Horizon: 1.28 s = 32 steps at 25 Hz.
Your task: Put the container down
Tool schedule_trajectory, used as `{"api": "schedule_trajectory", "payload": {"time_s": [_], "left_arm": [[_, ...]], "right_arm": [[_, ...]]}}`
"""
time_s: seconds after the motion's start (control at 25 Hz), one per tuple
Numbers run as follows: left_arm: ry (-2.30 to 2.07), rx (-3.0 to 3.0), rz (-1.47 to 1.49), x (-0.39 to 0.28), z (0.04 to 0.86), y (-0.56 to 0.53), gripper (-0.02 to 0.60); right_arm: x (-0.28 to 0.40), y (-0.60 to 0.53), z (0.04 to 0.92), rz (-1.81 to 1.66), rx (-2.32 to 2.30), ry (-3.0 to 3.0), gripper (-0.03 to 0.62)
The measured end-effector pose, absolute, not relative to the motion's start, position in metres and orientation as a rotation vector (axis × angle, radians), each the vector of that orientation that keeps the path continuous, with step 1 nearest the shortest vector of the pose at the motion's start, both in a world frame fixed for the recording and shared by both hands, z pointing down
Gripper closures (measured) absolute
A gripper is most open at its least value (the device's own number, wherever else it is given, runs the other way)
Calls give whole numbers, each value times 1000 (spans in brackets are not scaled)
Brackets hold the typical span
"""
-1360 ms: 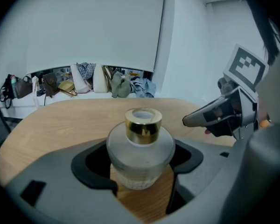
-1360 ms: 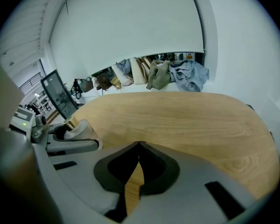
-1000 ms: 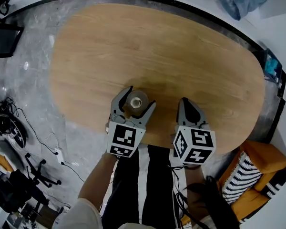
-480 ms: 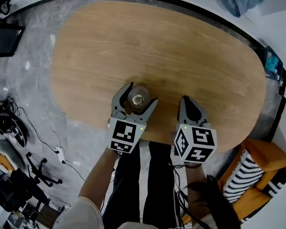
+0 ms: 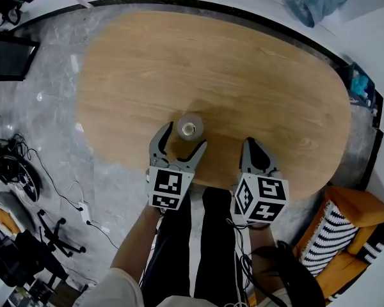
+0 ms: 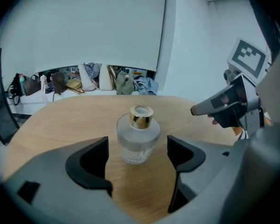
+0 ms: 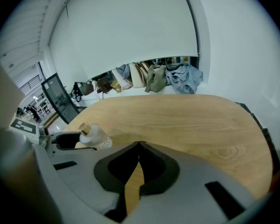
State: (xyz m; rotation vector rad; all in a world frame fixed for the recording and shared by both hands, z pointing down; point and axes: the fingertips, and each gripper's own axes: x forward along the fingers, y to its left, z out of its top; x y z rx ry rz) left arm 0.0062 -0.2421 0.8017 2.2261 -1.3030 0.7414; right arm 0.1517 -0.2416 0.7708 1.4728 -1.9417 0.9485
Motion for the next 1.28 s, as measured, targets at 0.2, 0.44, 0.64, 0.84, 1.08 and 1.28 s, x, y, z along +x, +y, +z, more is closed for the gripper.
{"api": "schedule_trajectory", "payload": {"time_s": [0.2, 0.44, 0.64, 0.84, 1.08, 1.28], "left_arm": [[-1363, 2136, 635, -20, 748, -212, 199], [-1394, 2199, 472, -33, 618, -211, 202], [-1403, 2298, 415, -39, 508, -205, 290], [-1482, 2287, 404, -60, 449, -188, 493], [-1526, 2293, 387, -73, 395, -169, 574], [-1537, 2356, 382, -65, 359, -163, 574]], "right_arm": [[151, -229, 726, 959, 1525, -1952, 571], [145, -228, 627, 946, 1647, -1995, 571], [138, -216, 536, 831, 1658, -2066, 571], [139, -202, 456, 698, 1695, -2122, 571], [145, -172, 402, 600, 1760, -2113, 571], [151, -155, 382, 583, 1797, -2118, 571]]}}
